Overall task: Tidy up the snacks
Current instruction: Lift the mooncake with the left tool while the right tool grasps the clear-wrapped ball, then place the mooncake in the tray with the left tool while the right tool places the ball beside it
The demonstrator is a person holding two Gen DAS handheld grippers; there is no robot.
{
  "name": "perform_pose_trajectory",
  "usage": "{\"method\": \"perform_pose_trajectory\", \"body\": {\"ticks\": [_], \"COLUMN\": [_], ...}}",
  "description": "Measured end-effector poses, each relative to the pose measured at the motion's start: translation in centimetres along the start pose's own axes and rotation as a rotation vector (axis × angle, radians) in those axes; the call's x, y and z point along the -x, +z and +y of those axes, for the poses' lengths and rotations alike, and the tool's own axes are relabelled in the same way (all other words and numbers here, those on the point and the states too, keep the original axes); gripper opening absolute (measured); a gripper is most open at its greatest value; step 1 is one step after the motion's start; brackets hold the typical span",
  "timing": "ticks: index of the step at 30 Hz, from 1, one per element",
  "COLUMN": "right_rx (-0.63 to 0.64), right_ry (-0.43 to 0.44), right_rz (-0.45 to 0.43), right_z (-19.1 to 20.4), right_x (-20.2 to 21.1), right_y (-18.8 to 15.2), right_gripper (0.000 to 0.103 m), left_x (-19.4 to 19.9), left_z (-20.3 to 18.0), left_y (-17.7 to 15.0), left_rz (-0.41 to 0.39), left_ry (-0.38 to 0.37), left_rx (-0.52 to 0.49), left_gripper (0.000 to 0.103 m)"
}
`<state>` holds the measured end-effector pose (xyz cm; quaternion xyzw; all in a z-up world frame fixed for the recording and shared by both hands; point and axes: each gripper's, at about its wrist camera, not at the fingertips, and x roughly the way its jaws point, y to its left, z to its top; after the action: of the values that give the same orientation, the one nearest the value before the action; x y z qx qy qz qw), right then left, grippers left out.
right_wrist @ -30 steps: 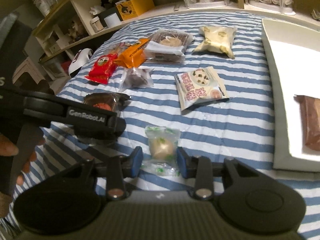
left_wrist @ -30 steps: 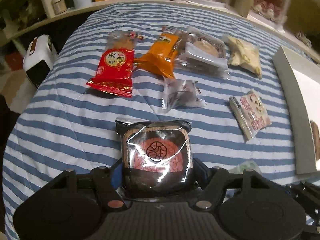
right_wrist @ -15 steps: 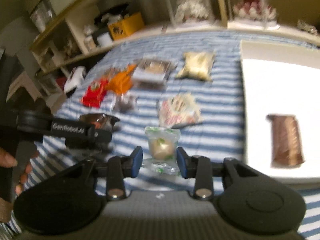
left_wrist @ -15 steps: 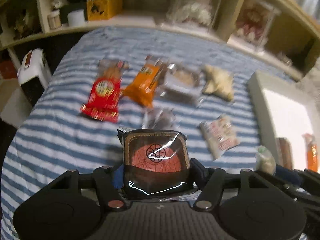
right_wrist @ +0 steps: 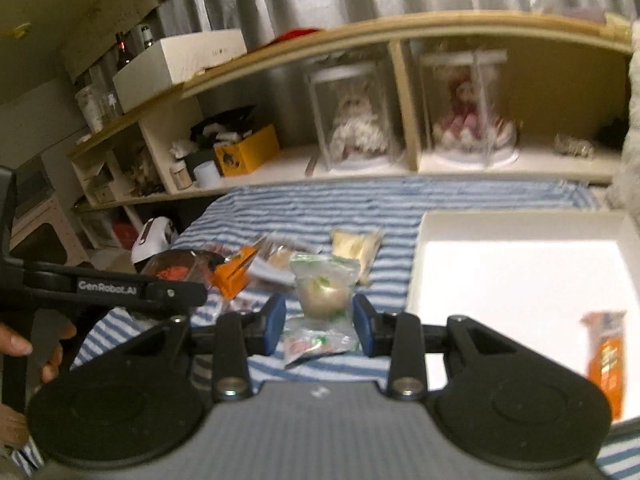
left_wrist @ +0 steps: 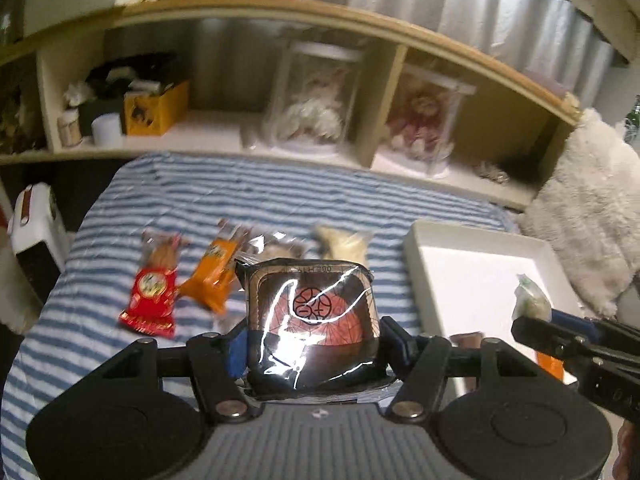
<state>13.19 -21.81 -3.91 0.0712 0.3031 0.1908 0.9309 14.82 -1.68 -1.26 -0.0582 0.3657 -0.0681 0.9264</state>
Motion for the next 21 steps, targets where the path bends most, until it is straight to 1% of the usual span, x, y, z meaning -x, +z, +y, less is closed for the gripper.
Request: {"method": "perform_pose_trajectory", "body": {"ticks": [3,6,12,16,21], "right_rx": [0.009,-0.002,-0.02,-0.012,-0.047], "right_ry": [-0.023,-0.075,-0.144,-0.199,-0.252], "right_rz": [-0.026,-0.05,-0.053,-0.047,-0.038], "right_z": [-1.2,-2.7,-6.7,-9.3,-13.1], "right_x": [1.5,2.7,4.7,6.5,8.8], "right_y": [0.6,1.1,1.8,1.7,1.1], "right_gripper": [0.043,0.043,0.042,0.043,0.043], "left_x": [0.3,0.3,-0.4,-1.5,-3.3], "left_z": [-1.8,-4.0,-9.1,-12.8,-16.8], "left_y": [0.5,0.8,1.3,1.1,0.5], "left_rz": [-0.012,-0.022,-0.03,-0.018,0.013], "left_ry": [-0.021,-0.045,-0.115,-0.165,-0.218], "left_rx": [-0.021,-0.045,-0.082,-0.103,-0.116], "left_gripper": [0.066,0.066,0.066,0.066,0.066]}}
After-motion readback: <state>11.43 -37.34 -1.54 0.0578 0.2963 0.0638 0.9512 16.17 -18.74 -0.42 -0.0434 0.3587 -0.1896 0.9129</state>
